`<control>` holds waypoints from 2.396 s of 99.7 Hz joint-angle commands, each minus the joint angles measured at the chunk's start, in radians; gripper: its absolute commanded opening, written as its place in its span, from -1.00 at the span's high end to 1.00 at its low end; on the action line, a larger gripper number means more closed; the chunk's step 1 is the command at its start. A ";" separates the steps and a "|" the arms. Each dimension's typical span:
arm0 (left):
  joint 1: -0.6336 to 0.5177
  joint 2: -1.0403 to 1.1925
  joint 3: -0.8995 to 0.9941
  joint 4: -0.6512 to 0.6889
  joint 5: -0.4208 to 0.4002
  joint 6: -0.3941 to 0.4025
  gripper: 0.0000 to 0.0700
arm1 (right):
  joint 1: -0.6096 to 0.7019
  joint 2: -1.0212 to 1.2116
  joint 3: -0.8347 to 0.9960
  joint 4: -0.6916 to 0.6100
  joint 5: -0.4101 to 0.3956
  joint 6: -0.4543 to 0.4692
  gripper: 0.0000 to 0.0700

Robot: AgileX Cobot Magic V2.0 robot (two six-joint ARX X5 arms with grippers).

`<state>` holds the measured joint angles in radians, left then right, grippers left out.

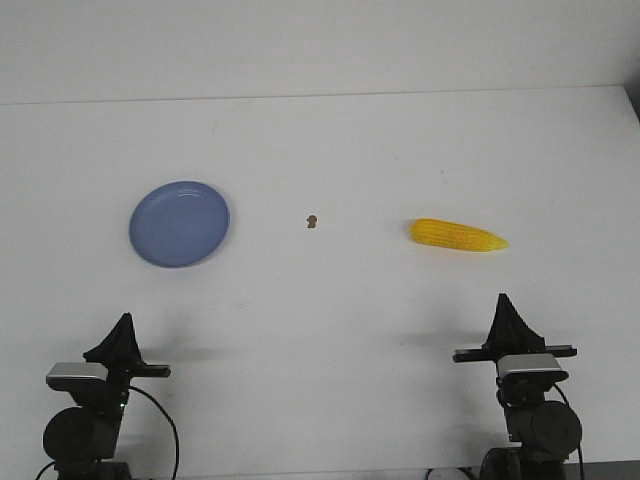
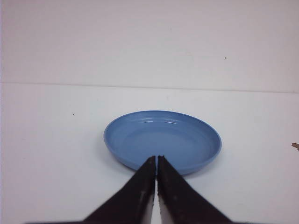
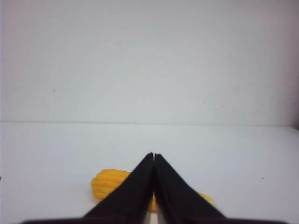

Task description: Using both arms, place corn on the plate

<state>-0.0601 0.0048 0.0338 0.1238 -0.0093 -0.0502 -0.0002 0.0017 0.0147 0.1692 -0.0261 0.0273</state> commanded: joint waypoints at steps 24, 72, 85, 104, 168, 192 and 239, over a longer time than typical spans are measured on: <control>0.001 -0.002 -0.020 0.012 0.001 0.008 0.96 | 0.000 0.000 -0.002 0.010 0.000 0.010 0.99; 0.001 -0.002 -0.018 0.045 0.001 0.004 0.96 | 0.000 0.000 -0.002 0.010 0.000 0.010 0.99; 0.001 -0.002 0.008 0.063 0.001 0.003 0.96 | 0.000 0.000 -0.002 0.047 0.000 0.005 0.99; 0.001 0.005 0.092 0.006 0.000 -0.088 0.96 | 0.000 0.000 0.021 0.067 -0.001 0.009 0.99; 0.001 0.554 0.813 -0.543 -0.010 -0.014 0.96 | 0.001 0.284 0.624 -0.669 -0.001 0.063 0.99; 0.001 0.759 1.030 -0.774 -0.010 -0.014 0.96 | 0.001 0.522 0.853 -0.908 -0.001 0.063 0.99; -0.002 0.814 1.071 -0.808 -0.009 -0.022 0.96 | 0.001 0.640 0.904 -0.955 -0.003 0.063 0.99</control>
<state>-0.0601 0.8162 1.0866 -0.6895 -0.0200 -0.0723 -0.0002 0.6380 0.9028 -0.7956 -0.0265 0.0830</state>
